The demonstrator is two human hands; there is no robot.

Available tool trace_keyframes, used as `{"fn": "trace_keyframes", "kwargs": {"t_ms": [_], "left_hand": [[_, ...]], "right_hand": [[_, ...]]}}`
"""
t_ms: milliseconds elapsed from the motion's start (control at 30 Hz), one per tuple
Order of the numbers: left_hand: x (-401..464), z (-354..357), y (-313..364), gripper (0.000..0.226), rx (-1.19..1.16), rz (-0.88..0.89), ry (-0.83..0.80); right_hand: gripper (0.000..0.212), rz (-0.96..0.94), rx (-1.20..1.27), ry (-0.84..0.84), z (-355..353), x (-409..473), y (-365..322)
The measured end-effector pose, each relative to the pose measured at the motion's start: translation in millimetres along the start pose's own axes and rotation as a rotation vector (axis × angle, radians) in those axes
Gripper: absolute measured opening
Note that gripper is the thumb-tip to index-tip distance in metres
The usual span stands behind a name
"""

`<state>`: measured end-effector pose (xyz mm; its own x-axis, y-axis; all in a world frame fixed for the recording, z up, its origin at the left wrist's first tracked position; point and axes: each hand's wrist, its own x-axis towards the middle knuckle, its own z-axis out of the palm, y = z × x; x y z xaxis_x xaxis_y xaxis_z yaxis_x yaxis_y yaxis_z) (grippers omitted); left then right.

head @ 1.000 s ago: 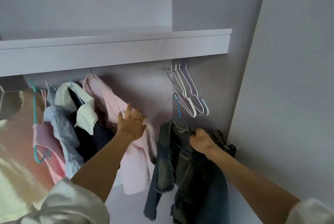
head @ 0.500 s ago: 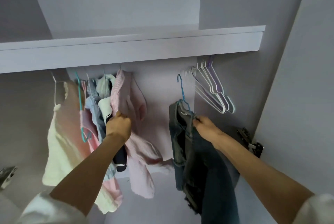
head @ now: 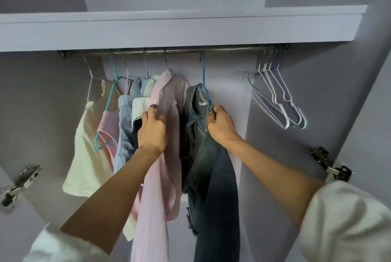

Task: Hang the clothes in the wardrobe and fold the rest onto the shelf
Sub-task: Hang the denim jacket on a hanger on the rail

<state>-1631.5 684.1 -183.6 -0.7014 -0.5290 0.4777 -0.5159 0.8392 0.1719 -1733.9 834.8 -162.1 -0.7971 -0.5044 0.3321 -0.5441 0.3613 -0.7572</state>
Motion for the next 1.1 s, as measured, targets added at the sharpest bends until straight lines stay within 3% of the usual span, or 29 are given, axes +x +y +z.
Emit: {"fn": "trace_keyframes", "kwargs": {"t_ms": [100,300,433,600,700,767,933,1100], "left_hand": [[4,16,-8,0.053,-0.176,-0.027,-0.002],[11,40,-16,0.049,-0.310,-0.055,0.052],[20,39,-14,0.026,-0.359,-0.064,0.049],[20,32,-11,0.013,-0.386,-0.095,0.020],[18,22,-11,0.024,-0.432,-0.136,-0.021],[17,16,-12,0.016,-0.431,-0.146,-0.068],[-6,-7,-16,0.044,-0.457,-0.104,-0.223],[-54,-27,-22,0.047,-0.406,-0.089,-0.222]], "right_hand": [[0.023,-0.057,-0.029,0.042,24,28,-4],[0.025,-0.085,-0.063,0.145,59,69,-3],[0.024,-0.097,-0.149,0.152,63,93,-6],[0.026,-0.029,-0.207,0.035,68,102,-1],[0.027,-0.020,-0.166,-0.024,73,95,-2],[0.027,-0.008,-0.139,-0.041,73,90,-6],[0.040,0.017,-0.177,-0.106,53,52,-6],[0.048,-0.107,-0.322,-0.049,34,-20,0]]}}
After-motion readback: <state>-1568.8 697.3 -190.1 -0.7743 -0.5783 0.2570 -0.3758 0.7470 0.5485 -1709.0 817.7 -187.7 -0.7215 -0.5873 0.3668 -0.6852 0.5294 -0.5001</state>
